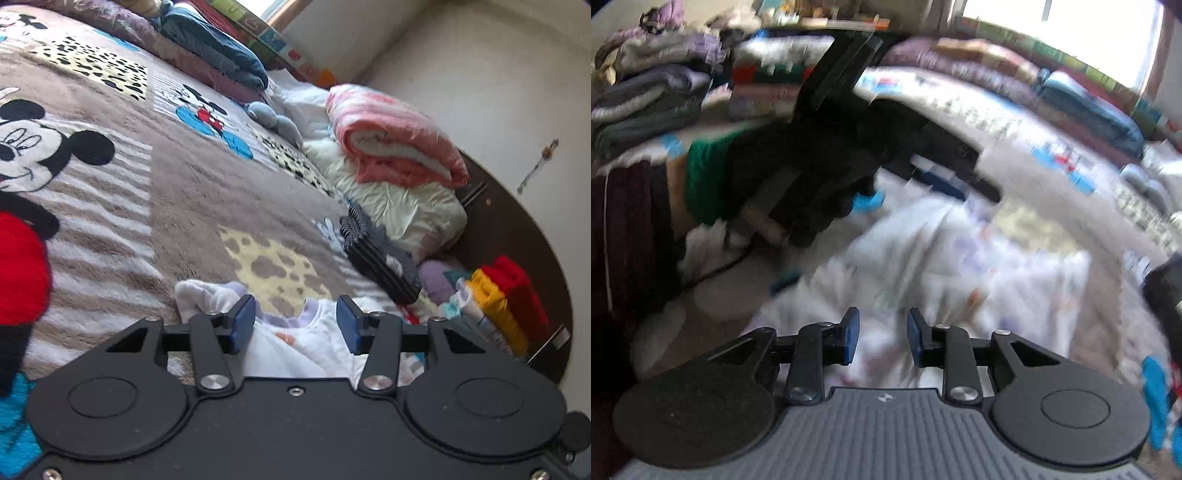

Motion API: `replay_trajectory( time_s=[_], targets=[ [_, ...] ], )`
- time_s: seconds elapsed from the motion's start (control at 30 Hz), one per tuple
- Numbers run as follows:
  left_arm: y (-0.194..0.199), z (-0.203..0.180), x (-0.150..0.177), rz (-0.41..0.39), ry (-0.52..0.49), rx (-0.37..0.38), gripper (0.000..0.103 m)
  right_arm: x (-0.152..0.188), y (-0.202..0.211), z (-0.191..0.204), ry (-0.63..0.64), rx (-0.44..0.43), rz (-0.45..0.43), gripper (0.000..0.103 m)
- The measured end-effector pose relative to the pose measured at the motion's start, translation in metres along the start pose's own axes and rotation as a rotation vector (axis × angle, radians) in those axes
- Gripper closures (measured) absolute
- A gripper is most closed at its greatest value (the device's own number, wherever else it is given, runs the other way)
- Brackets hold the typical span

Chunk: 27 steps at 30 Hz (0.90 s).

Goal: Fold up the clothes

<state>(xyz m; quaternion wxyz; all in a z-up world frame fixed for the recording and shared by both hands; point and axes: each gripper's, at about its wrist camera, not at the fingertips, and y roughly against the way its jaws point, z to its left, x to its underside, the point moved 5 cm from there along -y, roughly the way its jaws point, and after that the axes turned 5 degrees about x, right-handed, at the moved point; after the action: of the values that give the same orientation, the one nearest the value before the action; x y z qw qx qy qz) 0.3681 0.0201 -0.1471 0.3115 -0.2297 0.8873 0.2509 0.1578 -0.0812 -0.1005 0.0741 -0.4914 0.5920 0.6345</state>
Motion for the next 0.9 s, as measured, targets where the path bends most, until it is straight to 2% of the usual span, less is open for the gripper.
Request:
replay_trajectory(
  time_s=[0.07,0.13,0.17,0.23,0.27,0.4,0.43,0.5,0.63,0.73,0.8,0.9],
  targets=[
    [0.001,0.001,-0.001,-0.001,0.008,0.001,0.056,-0.011,0.000,-0.006,-0.009,0.037,-0.071,0.059],
    [-0.001,0.004,0.000,0.000,0.017,-0.011,0.056,-0.019,-0.009,-0.015,-0.032,0.065,-0.116,0.057],
    [0.000,0.005,-0.001,-0.004,0.027,-0.013,0.055,-0.017,-0.021,-0.021,-0.056,0.068,-0.100,0.057],
    [0.001,0.007,-0.002,-0.010,0.042,-0.015,0.054,-0.003,-0.058,-0.034,-0.099,0.030,0.018,0.055],
    [0.003,0.008,-0.003,-0.015,0.042,-0.012,0.050,0.003,-0.067,-0.038,-0.111,0.003,0.021,0.055],
    [0.017,0.013,-0.013,-0.059,0.069,0.014,0.044,-0.004,-0.051,-0.047,-0.116,-0.018,-0.023,0.055],
    [0.021,0.014,-0.015,-0.070,0.076,0.015,0.038,-0.005,-0.044,-0.050,-0.126,-0.025,-0.044,0.055],
    [0.028,0.019,-0.018,-0.081,0.083,0.001,0.036,-0.003,-0.031,-0.060,-0.177,-0.045,-0.078,0.055],
    [0.031,0.029,-0.019,-0.068,0.094,-0.029,0.030,0.008,-0.020,-0.108,-0.339,-0.044,-0.140,0.054],
    [0.026,0.038,-0.015,-0.033,0.111,-0.050,0.029,0.025,-0.023,-0.157,-0.512,-0.044,-0.173,0.047],
    [0.021,0.043,-0.011,-0.007,0.117,-0.070,0.029,0.037,-0.031,-0.191,-0.652,-0.095,-0.205,0.042],
    [0.012,0.050,-0.005,0.023,0.118,-0.082,0.029,0.045,-0.054,-0.221,-0.737,-0.170,-0.217,0.039]
  ],
)
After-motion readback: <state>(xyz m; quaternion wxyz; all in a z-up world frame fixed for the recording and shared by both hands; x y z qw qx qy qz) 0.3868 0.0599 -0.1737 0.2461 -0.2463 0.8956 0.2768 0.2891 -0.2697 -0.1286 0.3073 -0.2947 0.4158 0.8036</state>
